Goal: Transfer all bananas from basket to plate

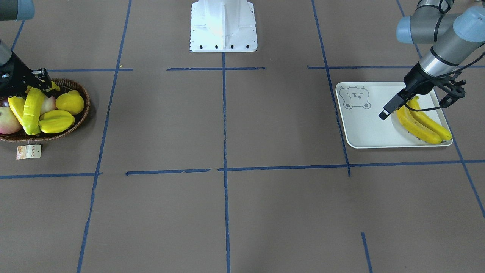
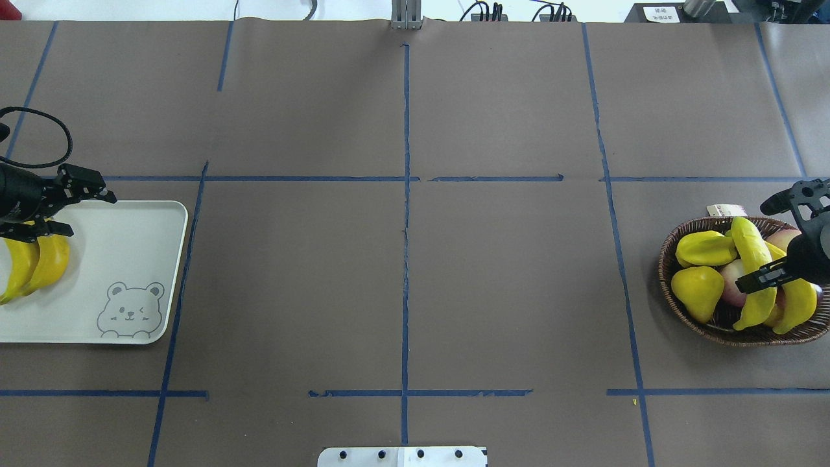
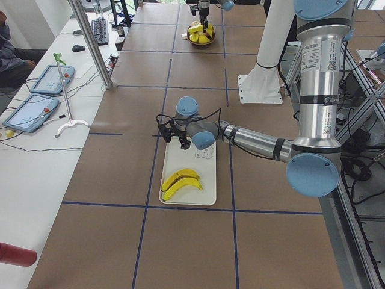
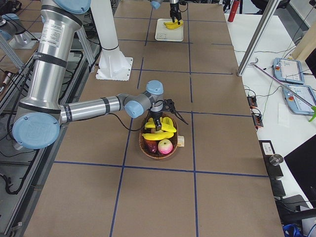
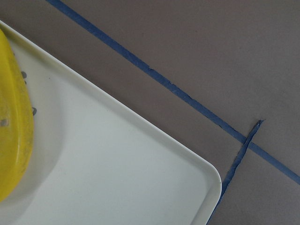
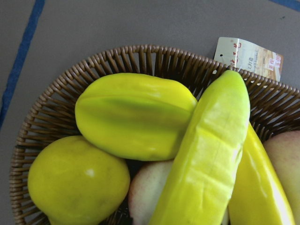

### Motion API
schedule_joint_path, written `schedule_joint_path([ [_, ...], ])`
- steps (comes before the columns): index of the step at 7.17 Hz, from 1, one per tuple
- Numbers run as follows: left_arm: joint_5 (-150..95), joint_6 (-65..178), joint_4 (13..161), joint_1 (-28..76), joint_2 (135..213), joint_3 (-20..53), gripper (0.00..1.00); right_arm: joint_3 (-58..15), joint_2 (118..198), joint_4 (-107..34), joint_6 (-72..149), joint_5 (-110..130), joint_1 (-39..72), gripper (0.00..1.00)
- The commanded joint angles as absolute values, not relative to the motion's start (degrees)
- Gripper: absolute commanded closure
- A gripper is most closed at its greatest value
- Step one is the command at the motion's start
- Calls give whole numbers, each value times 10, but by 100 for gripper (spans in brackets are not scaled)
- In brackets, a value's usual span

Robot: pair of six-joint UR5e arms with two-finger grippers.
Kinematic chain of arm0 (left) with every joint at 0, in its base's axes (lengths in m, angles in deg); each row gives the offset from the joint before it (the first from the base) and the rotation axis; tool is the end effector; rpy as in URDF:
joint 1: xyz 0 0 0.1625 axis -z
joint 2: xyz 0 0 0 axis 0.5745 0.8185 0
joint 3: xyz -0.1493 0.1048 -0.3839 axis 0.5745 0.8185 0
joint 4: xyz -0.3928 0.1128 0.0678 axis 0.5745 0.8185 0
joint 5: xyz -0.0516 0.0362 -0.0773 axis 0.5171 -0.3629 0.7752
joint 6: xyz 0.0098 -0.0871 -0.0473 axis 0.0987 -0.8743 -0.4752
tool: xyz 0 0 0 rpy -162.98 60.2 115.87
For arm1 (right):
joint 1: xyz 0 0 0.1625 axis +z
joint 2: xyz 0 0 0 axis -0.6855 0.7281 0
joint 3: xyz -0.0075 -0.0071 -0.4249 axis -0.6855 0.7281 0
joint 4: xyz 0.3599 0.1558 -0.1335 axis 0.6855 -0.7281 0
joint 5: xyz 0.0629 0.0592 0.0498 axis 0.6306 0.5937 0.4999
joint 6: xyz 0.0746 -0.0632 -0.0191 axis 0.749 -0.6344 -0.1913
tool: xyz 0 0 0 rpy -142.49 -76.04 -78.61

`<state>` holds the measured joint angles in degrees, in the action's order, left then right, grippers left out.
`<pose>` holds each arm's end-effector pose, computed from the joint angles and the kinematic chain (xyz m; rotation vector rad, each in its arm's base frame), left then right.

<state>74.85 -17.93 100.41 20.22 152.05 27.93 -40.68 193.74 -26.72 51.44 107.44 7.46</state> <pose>0.2178 -0.4517 0.4973 -0.0917 1.0141 -0.6159 -0.1937 -0.3684 0.5490 0.1351 -0.7179 -0.3029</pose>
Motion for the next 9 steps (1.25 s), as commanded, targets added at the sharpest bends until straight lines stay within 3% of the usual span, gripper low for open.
schedule_joint_path([
  [1, 749, -179, 1004, 202, 1521, 279, 0, -406, 1938, -269, 514, 1078, 76, 63],
  [4, 750, -181, 1004, 198, 1522, 279, 0, -434, 1952, -272, 509, 1080, 104, 83],
  [9, 744, -181, 1028, 169, 1593, 316, 0, -459, 1915, -239, 527, 1152, 134, 84],
])
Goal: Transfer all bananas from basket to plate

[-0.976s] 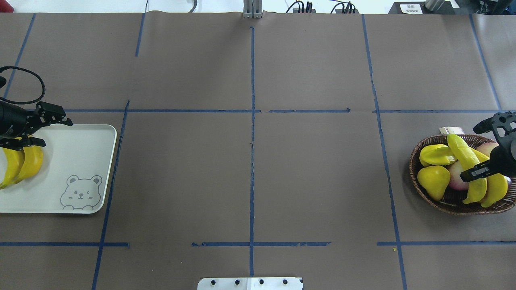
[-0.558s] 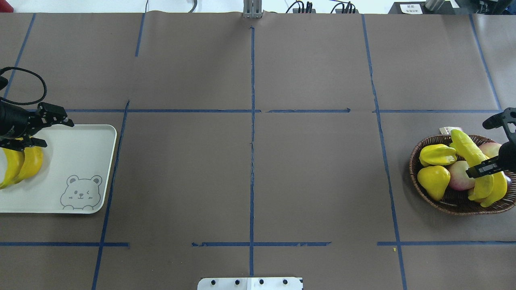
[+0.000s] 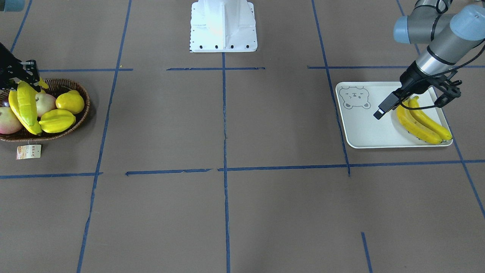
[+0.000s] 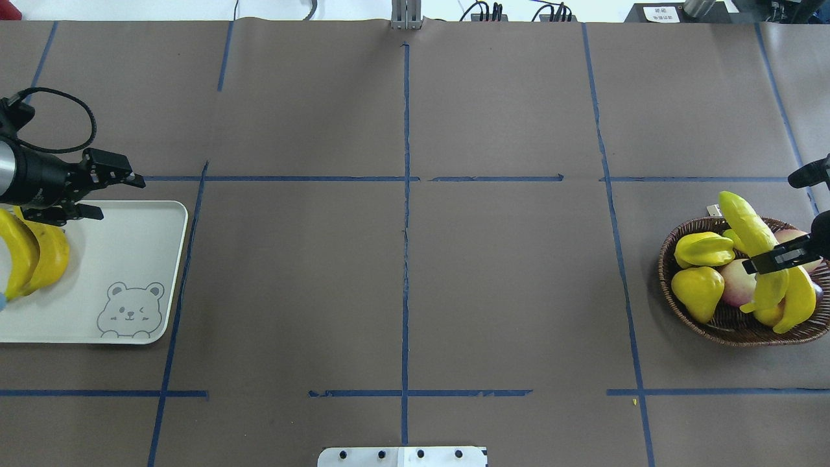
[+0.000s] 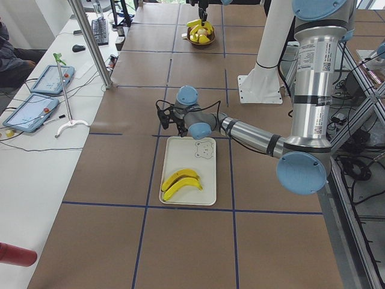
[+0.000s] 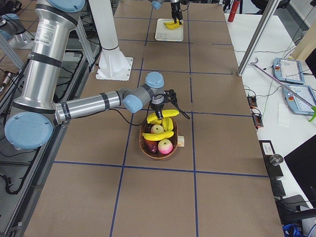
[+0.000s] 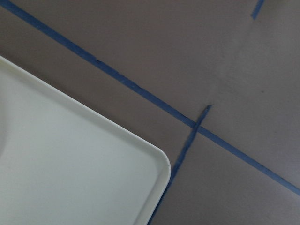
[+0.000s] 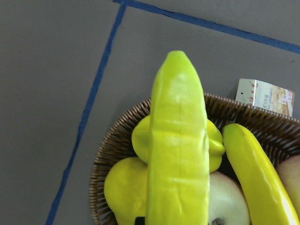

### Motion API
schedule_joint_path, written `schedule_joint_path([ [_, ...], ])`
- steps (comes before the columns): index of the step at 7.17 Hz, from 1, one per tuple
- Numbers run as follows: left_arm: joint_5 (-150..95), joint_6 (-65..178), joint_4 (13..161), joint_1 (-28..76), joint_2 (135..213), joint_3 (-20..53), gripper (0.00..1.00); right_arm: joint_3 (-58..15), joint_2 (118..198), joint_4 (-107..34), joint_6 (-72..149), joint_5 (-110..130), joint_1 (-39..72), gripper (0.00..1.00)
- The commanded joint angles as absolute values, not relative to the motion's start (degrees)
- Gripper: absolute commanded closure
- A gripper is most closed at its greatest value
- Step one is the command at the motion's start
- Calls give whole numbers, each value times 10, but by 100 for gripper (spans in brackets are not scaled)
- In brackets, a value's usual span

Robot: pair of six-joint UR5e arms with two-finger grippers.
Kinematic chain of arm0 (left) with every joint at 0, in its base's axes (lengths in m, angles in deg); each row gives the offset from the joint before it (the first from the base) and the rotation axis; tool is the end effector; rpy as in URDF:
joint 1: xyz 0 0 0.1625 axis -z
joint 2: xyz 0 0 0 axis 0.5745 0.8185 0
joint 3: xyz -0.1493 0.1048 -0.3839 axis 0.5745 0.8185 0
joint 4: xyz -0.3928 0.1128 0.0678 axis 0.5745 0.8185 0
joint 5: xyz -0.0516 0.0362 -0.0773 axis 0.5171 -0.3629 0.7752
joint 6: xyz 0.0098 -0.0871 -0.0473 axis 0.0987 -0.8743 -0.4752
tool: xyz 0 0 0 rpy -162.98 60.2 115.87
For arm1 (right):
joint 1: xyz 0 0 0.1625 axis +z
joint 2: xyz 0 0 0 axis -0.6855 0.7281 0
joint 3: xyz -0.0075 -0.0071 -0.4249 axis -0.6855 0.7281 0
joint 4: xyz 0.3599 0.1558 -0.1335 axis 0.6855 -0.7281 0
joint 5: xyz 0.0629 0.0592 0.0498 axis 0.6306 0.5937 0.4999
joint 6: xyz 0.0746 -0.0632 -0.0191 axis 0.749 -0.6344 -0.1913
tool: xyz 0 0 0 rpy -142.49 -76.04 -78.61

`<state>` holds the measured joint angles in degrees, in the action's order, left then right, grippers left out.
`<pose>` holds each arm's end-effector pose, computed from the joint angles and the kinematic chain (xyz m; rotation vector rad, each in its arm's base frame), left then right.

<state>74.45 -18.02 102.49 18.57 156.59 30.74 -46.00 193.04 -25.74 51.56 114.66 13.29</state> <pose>0.2402 -0.4591 0.4282 -0.0128 1.1404 -0.5252 -0.1616 -0.3767 0.4882 0.2050 -0.8652 -0.2753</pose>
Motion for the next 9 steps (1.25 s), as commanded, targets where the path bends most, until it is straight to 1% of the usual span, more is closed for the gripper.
schedule_joint_path([
  [1, 744, -182, 1041, 150, 1626, 316, 0, -444, 1891, -210, 566, 1152, 132, 82],
  [3, 744, -180, 1072, 120, 1685, 315, 0, -435, 1820, -194, 666, 1151, 82, 81],
  [5, 744, -178, 1074, 114, 1725, 314, 0, -434, 1772, -176, 738, 1145, 32, 82],
  [6, 744, -176, 1073, 95, 1751, 312, 1, -432, 1755, -155, 774, 1144, 17, 82],
  [8, 744, -180, 1074, 88, 1769, 313, 1, -429, 1708, -110, 862, 1087, -47, 82],
  [9, 743, -181, 1074, 79, 1792, 308, 1, -430, 1677, -106, 905, 1034, -91, 82],
])
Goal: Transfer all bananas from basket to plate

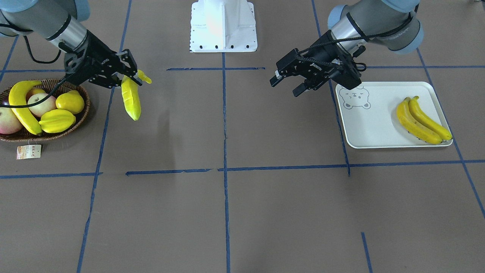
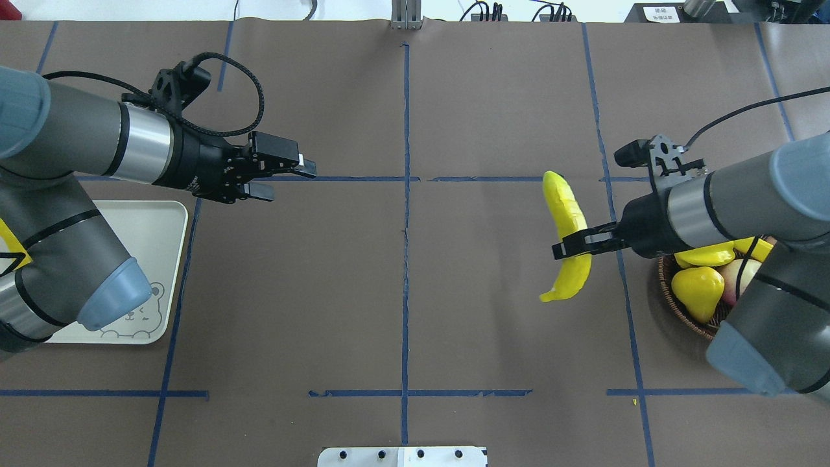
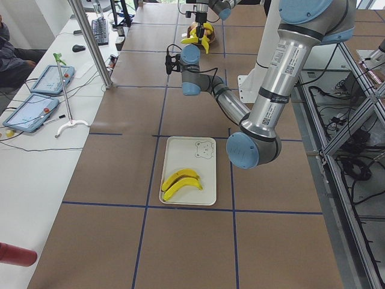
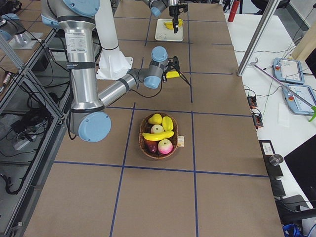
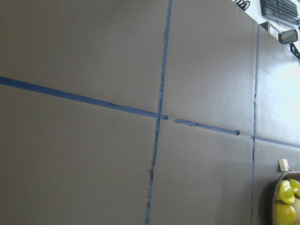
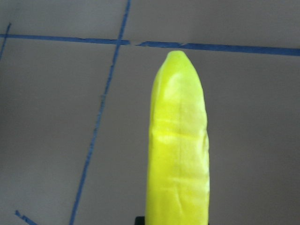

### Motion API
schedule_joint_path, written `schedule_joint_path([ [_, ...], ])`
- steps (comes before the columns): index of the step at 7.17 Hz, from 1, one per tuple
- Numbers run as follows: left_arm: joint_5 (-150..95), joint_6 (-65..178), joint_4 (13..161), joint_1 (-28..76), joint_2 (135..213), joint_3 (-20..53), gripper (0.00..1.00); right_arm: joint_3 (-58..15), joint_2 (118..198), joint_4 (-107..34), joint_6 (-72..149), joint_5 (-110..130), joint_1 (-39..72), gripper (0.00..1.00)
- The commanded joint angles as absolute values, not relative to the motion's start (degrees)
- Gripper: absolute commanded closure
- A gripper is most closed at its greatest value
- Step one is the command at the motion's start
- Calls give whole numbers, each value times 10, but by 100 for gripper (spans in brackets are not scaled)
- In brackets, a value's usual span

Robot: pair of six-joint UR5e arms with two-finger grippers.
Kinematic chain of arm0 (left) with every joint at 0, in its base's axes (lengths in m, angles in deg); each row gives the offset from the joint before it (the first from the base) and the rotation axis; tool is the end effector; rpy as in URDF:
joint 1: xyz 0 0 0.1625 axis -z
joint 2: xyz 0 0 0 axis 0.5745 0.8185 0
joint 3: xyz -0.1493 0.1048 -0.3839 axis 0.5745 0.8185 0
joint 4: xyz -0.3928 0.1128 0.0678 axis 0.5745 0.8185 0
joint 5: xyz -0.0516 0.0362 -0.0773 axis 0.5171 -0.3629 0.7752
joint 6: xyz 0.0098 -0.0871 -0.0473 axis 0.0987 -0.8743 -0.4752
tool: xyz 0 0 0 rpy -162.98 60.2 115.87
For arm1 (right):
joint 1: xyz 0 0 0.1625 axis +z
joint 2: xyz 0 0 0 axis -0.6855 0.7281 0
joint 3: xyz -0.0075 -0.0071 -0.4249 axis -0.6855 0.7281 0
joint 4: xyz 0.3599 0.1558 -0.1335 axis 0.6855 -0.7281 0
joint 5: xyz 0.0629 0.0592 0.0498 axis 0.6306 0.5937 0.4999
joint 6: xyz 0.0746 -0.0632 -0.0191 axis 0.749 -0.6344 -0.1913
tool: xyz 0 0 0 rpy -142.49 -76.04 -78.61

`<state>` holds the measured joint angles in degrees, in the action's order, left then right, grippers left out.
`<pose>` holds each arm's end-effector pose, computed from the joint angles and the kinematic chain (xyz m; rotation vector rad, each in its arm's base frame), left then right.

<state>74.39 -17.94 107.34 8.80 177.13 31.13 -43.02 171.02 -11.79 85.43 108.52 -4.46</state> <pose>0.3514 -0.4472 0.2207 0.1110 1.4930 -0.1783 -0.3403 -0.3784 0.3104 0.2434 -1.2553 -0.1506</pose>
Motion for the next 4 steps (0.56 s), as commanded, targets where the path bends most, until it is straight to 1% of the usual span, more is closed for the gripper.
schedule_joint_path([
  [1, 730, -182, 1073, 62, 1804, 304, 1, -429, 1643, -106, 941, 986, -130, 82],
  [3, 685, -226, 1068, 24, 1838, 298, 1, -422, 1597, -108, 961, 907, -192, 82],
  [4, 654, -227, 1066, 7, 1847, 298, 1, -399, 1565, -108, 962, 888, -202, 82],
])
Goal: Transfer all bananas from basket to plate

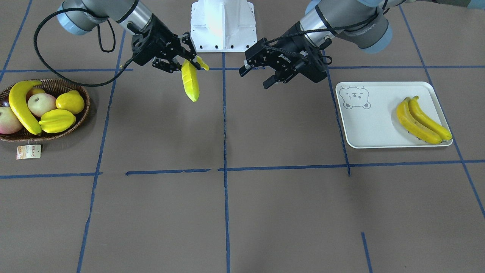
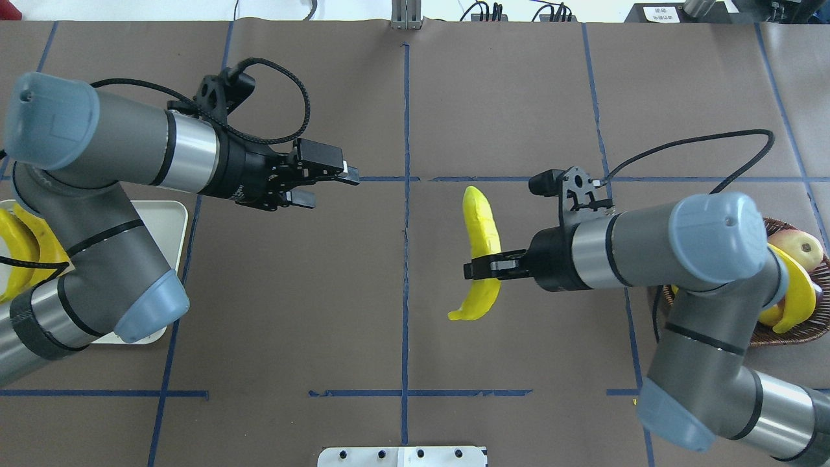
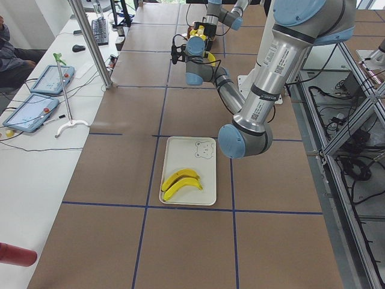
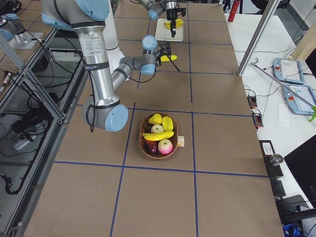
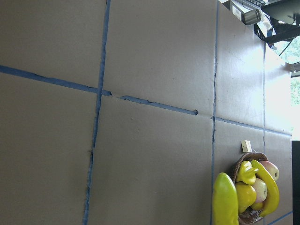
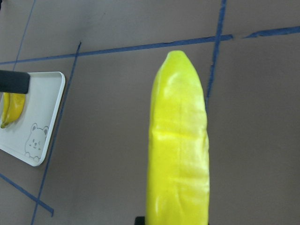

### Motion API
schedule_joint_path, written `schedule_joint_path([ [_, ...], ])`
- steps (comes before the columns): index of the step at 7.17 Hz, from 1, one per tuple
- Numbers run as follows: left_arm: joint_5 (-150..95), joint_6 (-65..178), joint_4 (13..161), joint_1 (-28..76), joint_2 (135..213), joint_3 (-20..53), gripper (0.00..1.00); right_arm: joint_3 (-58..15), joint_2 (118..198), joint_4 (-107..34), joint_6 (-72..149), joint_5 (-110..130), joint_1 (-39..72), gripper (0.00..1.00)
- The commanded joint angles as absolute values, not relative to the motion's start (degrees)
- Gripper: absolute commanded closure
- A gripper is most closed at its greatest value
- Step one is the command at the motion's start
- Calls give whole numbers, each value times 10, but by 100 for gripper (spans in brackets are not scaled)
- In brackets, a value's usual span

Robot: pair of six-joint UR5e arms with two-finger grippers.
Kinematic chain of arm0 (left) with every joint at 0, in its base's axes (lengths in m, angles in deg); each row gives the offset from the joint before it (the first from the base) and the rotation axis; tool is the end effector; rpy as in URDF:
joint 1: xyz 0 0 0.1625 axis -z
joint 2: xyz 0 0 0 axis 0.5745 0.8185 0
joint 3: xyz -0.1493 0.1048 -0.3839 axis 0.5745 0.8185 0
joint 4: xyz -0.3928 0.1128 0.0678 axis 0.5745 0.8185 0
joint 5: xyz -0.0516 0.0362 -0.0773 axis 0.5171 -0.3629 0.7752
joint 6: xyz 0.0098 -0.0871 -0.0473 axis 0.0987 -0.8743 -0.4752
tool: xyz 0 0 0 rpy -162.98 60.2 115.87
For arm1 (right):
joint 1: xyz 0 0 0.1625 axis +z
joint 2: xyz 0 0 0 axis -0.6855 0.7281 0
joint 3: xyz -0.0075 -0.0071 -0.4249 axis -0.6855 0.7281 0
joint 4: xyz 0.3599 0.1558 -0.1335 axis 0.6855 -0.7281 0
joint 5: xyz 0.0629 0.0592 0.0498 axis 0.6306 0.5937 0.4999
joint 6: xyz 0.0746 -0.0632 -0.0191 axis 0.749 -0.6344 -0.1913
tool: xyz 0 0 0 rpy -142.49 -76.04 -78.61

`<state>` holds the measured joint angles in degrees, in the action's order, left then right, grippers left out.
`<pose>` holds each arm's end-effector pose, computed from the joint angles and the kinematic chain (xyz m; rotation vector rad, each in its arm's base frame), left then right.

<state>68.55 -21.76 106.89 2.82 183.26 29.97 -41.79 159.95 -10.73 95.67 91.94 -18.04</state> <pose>0.4036 -0.4251 0.1684 0.0980 1.5601 -0.1914 -0.4410 -0.3272 0.2194 0.3005 -1.3888 -0.0534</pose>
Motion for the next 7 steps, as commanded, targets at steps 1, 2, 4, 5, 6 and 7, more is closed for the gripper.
schedule_joint_path([
  [1, 644, -227, 1065, -5, 1850, 297, 1, -390, 1547, -111, 970, 884, -206, 82],
  [2, 644, -226, 1064, -9, 1850, 293, 1, -389, 1534, -114, 977, 879, -210, 82],
  [4, 644, -226, 1065, -17, 1854, 277, 2, -389, 1528, -114, 978, 874, -212, 82],
  [5, 644, -226, 1065, -18, 1854, 276, 6, -388, 1522, -116, 978, 874, -212, 81],
  [6, 644, -227, 1064, -18, 1857, 276, 11, -388, 1520, -117, 979, 874, -213, 81],
  [7, 644, -227, 1064, -23, 1858, 276, 14, -388, 1520, -117, 979, 874, -214, 81],
])
